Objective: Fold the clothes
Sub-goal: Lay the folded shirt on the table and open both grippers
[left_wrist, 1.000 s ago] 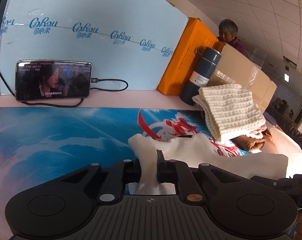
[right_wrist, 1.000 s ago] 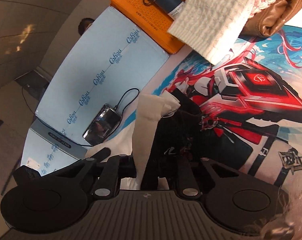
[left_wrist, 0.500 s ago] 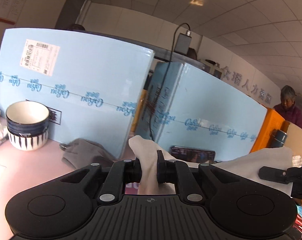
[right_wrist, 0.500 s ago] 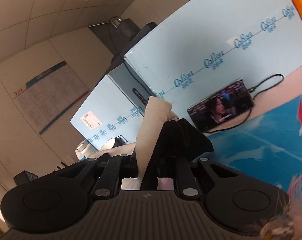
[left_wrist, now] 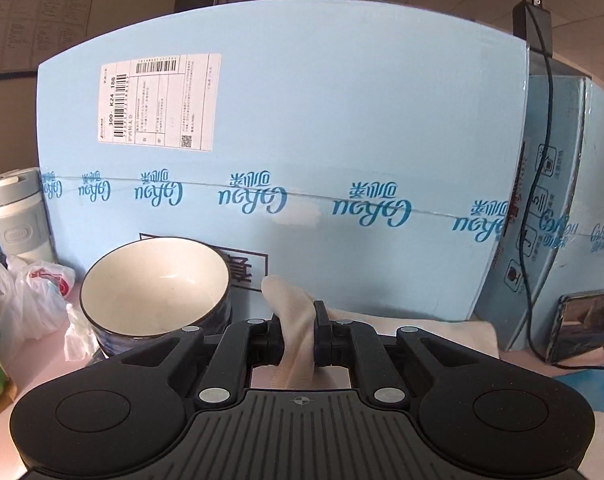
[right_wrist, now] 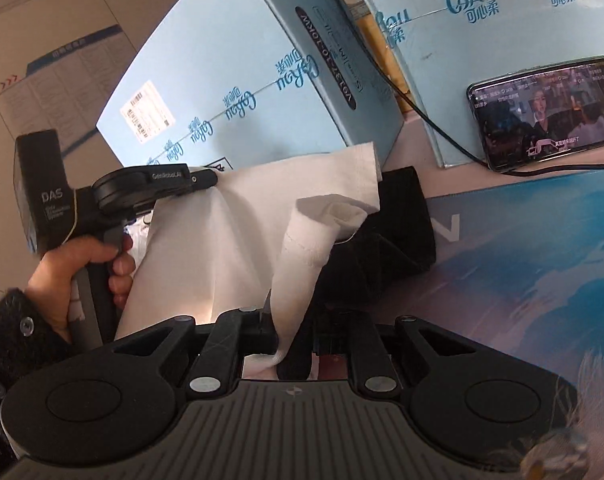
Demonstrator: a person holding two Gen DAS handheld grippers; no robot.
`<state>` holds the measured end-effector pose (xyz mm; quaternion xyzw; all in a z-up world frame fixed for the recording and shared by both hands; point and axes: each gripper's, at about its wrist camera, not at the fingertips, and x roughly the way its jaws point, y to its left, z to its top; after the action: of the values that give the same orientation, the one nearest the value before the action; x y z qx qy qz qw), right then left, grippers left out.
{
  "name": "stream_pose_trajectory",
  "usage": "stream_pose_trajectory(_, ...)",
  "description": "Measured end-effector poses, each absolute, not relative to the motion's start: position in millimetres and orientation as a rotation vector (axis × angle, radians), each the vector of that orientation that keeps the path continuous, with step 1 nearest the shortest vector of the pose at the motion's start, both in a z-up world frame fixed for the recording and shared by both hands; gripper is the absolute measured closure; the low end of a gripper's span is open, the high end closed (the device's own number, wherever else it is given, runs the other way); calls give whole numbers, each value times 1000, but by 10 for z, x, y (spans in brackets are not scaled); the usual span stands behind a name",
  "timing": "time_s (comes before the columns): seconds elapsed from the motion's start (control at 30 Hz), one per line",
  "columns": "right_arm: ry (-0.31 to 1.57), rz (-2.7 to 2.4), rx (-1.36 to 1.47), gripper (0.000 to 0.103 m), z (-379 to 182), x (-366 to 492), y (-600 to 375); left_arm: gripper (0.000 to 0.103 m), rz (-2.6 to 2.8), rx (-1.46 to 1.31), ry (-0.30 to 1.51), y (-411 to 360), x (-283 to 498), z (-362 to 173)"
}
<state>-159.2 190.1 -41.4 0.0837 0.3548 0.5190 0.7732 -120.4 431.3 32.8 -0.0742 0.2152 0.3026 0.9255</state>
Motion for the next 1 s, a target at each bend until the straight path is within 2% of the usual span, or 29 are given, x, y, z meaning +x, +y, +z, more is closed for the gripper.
stream_pose_trajectory(0.07,823,1122,189,86,-415,-1566,1925,92,634,-120,496,4348,-1147,235)
stream_pose_trajectory(0.1,839,1115,188,84,-397,-1557,1906,86,646,-88,513,4320,-1135,205)
stream_pose_trajectory(0.17,849,1086,162,70,-356,-1563,1853,81,678,-9,538,4242,-1129,153)
stream_pose_trajectory(0.23,825,1032,127,45,-308,-1580,1795,64,706,49,542,4160,-1162,152)
stream_pose_trajectory(0.3,775,978,88,43,-271,-1586,1757,29,732,69,509,4047,-1278,252)
stream_pose_trajectory(0.37,753,947,56,40,-267,-1569,1744,13,752,90,483,3877,-1431,358)
stream_pose_trajectory(0.43,761,929,26,37,-287,-1544,1748,12,750,98,495,3713,-1602,391)
stream_pose_trajectory(0.5,745,921,0,36,-312,-1533,1740,5,733,61,544,3604,-1786,348)
stream_pose_trajectory(0.53,737,916,-12,32,-324,-1528,1736,4,734,50,576,3575,-1851,280)
stream_pose_trajectory(0.67,739,935,13,27,-303,-1528,1599,4,806,-10,655,3603,-2061,15)
stream_pose_trajectory(0.73,716,960,16,21,-262,-1577,1469,4,861,-96,590,3592,-2255,51)
stream_pose_trajectory(0.83,615,1023,-7,8,-190,-1699,1246,4,971,-230,397,3371,-2532,221)
stream_pose_trajectory(0.93,459,1097,-14,0,-135,-1821,1026,2,975,-345,211,2981,-2648,308)
stream_pose_trajectory(1.0,377,1108,2,0,-117,-1867,944,0,979,-347,145,2714,-2638,319)
